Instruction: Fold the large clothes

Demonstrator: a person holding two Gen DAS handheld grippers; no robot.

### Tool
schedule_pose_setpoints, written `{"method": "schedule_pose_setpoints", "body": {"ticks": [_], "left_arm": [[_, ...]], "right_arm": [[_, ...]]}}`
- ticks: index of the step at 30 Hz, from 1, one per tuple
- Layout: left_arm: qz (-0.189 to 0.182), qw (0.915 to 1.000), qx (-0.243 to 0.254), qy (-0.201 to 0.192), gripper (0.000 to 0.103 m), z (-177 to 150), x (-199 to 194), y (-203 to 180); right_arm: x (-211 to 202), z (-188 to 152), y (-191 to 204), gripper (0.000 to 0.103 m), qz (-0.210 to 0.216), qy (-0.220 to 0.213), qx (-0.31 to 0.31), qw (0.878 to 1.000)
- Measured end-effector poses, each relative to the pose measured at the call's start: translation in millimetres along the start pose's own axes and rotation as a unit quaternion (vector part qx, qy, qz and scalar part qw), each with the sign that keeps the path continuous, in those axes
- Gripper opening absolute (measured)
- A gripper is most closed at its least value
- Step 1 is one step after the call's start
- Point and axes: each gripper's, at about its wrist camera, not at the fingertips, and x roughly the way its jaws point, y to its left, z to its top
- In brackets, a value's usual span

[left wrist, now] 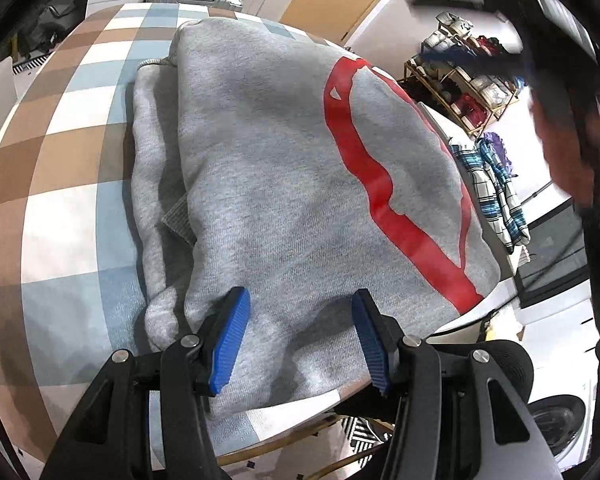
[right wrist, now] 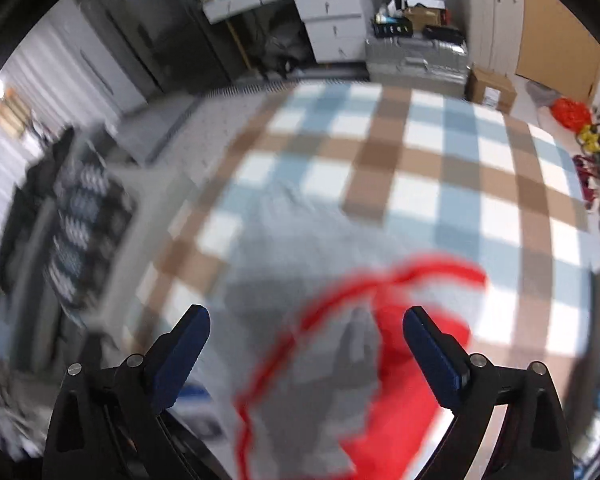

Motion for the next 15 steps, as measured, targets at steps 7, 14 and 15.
{"method": "schedule_pose_setpoints", "body": {"ticks": [7, 14, 15], "left_arm": [[-0.012, 0.9997, -0.022, -0.004, 0.05, 2, 3, 4], [-0.022, 0.9993, -0.03, -0.008, 0.053, 1, 0, 9], [-0.02, 0.9993, -0.029, -0.008, 0.053, 0, 0, 8]], "right_arm": [[48, -59, 11, 0.103, -0.058, 0.027, -0.057, 0.996], [45, -45, -10, 0.103, -0.003, 0.036, 0.007, 0.999], [36, -39, -15, 0.101, 0.024, 0.041, 0.011, 0.999]]}}
